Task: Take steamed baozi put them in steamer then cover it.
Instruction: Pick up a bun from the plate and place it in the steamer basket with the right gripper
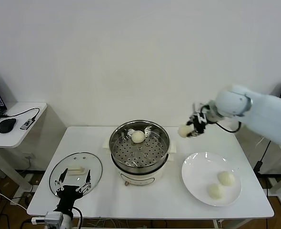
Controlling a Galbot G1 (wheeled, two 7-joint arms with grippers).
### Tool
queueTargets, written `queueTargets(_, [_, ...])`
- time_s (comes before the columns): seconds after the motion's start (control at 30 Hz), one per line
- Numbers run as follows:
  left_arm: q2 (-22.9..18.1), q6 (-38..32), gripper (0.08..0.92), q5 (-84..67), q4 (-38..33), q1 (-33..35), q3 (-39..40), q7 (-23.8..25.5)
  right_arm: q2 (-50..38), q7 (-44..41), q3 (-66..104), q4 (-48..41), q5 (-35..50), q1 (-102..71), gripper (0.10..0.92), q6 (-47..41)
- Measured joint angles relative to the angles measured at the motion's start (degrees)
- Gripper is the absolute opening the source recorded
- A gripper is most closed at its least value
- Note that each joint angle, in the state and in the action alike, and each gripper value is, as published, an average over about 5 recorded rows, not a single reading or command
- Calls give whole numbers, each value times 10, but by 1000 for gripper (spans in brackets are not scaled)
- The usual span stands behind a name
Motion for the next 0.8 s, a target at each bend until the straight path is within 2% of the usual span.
queueTargets(0.4, [-4, -2, 823, -3, 2, 2, -8, 0, 179, 49, -23, -75, 77, -12, 458, -43])
queueTargets(0.8, [-8, -3, 823, -3, 1, 2, -9, -1, 292, 81, -33, -148, 85, -74, 458, -66])
